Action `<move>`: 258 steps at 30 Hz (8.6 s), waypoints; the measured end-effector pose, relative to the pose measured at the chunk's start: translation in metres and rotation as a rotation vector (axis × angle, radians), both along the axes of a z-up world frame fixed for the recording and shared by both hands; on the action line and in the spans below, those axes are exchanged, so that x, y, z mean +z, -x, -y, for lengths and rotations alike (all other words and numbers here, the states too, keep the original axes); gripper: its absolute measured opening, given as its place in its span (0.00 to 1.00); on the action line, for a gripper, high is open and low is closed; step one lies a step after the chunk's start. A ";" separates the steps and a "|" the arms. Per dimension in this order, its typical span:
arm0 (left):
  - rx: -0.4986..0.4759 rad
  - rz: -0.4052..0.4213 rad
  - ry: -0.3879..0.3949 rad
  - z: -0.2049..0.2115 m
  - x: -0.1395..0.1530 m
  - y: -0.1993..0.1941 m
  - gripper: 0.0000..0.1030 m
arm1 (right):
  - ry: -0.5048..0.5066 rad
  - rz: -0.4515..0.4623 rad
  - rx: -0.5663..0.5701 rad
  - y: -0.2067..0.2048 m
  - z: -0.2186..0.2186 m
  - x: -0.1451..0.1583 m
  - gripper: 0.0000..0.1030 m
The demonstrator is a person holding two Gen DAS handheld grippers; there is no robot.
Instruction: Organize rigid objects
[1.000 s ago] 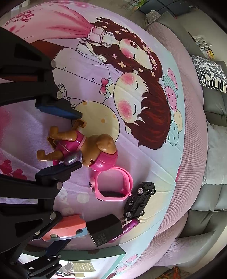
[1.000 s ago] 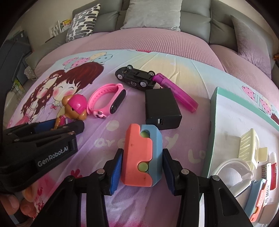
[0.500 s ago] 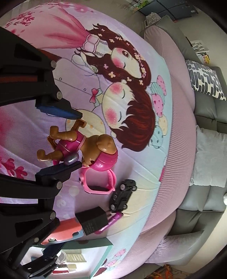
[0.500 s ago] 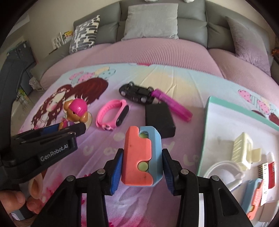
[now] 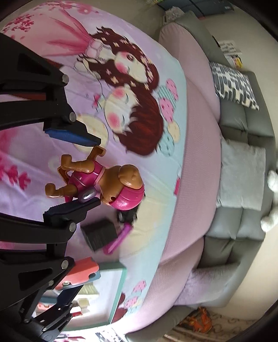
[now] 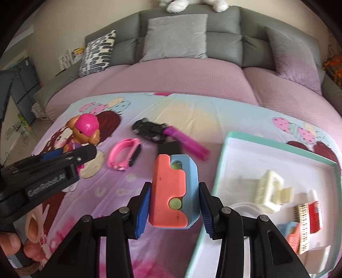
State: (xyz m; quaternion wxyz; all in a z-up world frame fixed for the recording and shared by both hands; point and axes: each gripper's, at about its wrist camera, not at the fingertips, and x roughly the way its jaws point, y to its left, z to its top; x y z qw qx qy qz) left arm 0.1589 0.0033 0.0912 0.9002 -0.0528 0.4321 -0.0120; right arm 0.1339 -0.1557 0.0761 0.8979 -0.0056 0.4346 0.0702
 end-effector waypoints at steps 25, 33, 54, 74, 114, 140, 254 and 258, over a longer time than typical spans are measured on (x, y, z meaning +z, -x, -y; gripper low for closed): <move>-0.276 0.056 -0.012 0.142 0.022 0.017 0.49 | -0.001 0.029 -0.398 0.028 0.171 0.024 0.44; -0.413 0.024 -0.076 0.203 0.008 0.027 0.49 | 0.009 0.024 -0.504 0.043 0.216 0.023 0.44; -0.504 -0.076 -0.167 0.249 -0.025 0.032 0.49 | -0.008 -0.080 -0.539 0.033 0.240 -0.017 0.44; -0.506 -0.098 -0.140 0.246 -0.029 0.026 0.49 | 0.067 -0.144 -0.531 0.025 0.231 -0.031 0.46; -0.165 -0.064 -0.160 0.157 -0.015 -0.002 0.98 | 0.065 -0.070 -0.450 0.030 0.201 0.000 1.00; 0.116 -0.071 -0.162 0.049 -0.014 -0.009 0.98 | -0.011 -0.009 -0.223 0.011 0.110 0.003 1.00; -0.109 0.028 0.058 0.074 0.005 -0.010 0.49 | 0.001 0.062 -0.191 0.017 0.091 0.024 0.45; -0.136 0.029 0.030 0.091 0.007 -0.008 0.49 | -0.003 0.072 -0.261 0.021 0.118 0.029 0.45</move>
